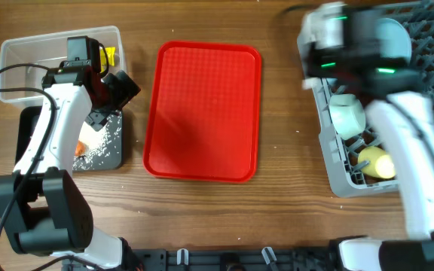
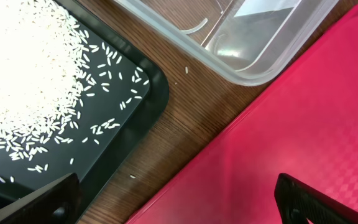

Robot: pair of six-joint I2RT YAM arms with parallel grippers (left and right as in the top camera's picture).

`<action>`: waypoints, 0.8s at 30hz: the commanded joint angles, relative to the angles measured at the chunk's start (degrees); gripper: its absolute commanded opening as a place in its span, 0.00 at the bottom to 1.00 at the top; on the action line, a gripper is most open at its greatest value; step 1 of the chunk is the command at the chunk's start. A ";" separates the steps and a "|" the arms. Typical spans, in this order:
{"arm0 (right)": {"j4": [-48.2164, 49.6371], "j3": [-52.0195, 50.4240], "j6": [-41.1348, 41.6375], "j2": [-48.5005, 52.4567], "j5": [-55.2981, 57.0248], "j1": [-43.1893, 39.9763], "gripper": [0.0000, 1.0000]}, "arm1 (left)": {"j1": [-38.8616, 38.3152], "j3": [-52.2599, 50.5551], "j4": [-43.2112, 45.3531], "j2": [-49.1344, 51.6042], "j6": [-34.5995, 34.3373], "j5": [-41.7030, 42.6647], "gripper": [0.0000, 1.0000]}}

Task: Sort waste into correct bins and load items into the dishwasher rack

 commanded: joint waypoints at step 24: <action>-3.28 -13.05 41.31 0.26 8.57 -38.80 1.00 | 0.31 -0.07 0.07 -0.42 0.90 -1.16 1.00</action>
